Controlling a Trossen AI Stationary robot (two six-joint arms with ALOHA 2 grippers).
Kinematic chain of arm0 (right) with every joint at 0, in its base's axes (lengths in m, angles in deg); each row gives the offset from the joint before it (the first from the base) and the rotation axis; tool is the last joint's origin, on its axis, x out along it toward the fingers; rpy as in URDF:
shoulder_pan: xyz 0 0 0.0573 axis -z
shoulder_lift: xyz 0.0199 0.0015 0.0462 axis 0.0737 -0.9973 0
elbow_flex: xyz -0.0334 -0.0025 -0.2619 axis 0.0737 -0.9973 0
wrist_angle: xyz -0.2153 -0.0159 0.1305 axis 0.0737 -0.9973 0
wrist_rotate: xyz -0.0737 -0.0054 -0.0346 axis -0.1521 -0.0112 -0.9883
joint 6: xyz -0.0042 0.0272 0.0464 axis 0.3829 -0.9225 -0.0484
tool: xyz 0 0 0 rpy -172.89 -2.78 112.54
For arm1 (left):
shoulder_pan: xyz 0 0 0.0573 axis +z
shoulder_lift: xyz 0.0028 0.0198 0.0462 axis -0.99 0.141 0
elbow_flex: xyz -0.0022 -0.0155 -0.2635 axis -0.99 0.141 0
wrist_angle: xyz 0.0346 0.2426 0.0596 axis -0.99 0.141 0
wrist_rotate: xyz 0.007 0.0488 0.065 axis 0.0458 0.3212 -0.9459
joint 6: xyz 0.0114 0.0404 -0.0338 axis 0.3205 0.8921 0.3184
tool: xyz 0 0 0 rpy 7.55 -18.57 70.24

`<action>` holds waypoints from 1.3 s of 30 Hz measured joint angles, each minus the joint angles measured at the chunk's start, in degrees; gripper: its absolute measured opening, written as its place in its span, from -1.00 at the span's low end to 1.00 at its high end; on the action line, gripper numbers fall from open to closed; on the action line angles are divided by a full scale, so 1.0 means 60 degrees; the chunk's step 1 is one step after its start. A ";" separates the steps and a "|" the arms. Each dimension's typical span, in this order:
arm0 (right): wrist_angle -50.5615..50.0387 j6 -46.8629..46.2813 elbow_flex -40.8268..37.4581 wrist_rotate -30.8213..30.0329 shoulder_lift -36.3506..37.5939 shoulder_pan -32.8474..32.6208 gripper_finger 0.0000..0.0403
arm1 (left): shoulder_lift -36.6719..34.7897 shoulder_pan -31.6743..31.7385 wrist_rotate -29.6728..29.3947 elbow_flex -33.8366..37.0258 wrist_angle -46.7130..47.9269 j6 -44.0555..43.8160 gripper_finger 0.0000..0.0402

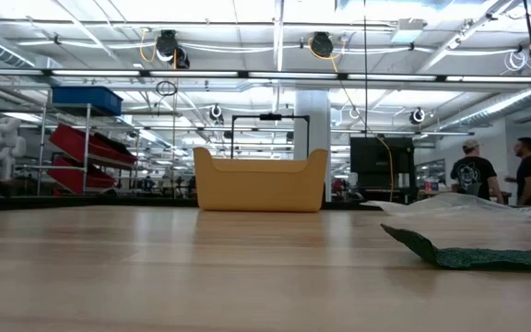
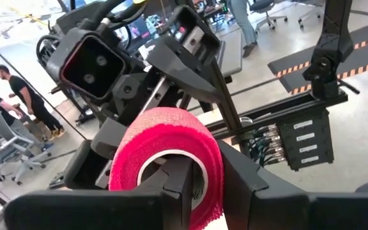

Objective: Roll bandage
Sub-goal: Roll the red bandage

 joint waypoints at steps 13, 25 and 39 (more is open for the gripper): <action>-0.0602 0.0712 0.0000 -0.0033 0.0282 -0.0206 -0.03 | 0.0000 -0.0032 0.0034 0.0000 -0.0373 -0.0279 -0.68; -0.2790 0.3865 -0.0025 -0.3215 0.1476 -0.1028 -0.03 | -0.0044 -0.0103 0.0309 -0.0036 -0.1346 0.0057 -0.68; 0.0280 0.6787 -0.0025 -0.4775 0.0444 -0.1218 -0.03 | -0.0041 -0.0116 0.0718 -0.0036 -0.1282 0.0045 -0.68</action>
